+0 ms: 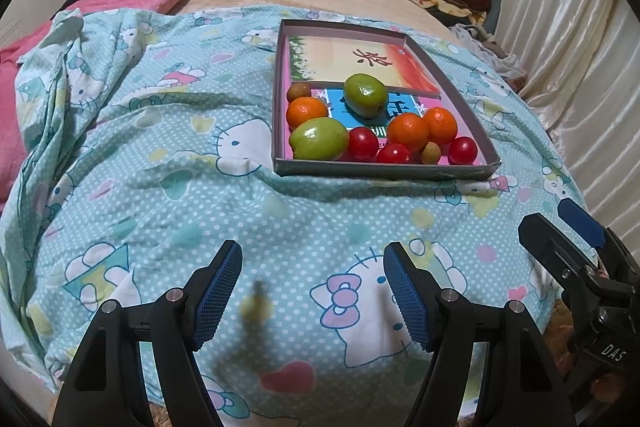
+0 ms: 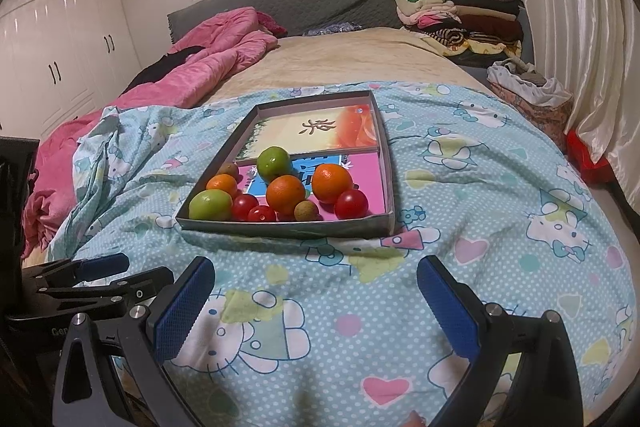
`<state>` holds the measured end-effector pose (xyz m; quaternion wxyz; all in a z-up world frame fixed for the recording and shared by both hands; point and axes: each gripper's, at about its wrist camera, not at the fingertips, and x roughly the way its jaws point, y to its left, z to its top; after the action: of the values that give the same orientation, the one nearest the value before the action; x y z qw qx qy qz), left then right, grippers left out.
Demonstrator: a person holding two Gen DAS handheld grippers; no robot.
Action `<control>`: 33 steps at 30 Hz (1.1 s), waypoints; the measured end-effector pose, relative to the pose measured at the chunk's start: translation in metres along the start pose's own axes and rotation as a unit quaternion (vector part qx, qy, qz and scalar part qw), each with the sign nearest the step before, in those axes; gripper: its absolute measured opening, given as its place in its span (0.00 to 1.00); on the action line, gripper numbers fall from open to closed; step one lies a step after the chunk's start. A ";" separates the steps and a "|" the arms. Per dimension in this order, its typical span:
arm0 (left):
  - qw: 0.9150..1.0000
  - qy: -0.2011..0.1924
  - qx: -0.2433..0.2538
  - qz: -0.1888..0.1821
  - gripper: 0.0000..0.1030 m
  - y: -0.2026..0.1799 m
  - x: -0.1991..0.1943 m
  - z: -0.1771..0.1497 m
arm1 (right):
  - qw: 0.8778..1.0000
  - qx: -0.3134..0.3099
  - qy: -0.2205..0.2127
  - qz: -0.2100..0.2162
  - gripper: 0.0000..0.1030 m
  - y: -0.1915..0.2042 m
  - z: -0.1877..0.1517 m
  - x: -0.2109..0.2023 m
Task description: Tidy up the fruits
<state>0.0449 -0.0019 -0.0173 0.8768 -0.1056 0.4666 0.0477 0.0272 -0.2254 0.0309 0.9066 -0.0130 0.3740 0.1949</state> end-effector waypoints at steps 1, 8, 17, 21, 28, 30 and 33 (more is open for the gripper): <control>1.000 -0.001 0.000 0.000 0.72 0.000 0.000 0.000 | 1.000 0.001 -0.001 0.002 0.99 0.000 0.000 0.000; 1.000 -0.002 0.001 0.001 0.73 -0.001 0.000 0.001 | 1.000 0.000 -0.002 0.002 0.99 0.000 0.000 0.000; 1.000 -0.002 0.002 0.002 0.73 -0.001 0.000 0.000 | 1.000 -0.001 -0.003 0.001 0.99 0.000 0.000 0.000; 1.000 -0.001 0.001 0.002 0.73 -0.001 0.000 0.001 | 1.000 -0.001 -0.002 0.002 0.99 0.000 0.000 0.001; 1.000 -0.003 0.003 0.004 0.73 -0.001 -0.001 0.001 | 1.000 -0.001 -0.003 0.001 0.99 0.001 0.000 0.000; 1.000 -0.005 0.003 0.004 0.73 -0.001 -0.001 0.001 | 1.000 0.000 -0.003 0.002 0.99 0.000 0.000 0.000; 1.000 -0.007 0.006 0.005 0.73 -0.001 -0.003 0.001 | 1.000 -0.001 -0.006 0.001 0.99 0.000 0.000 -0.001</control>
<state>0.0445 -0.0029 -0.0144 0.8806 -0.0979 0.4609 0.0505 0.0268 -0.2255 0.0319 0.9087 -0.0120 0.3681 0.1966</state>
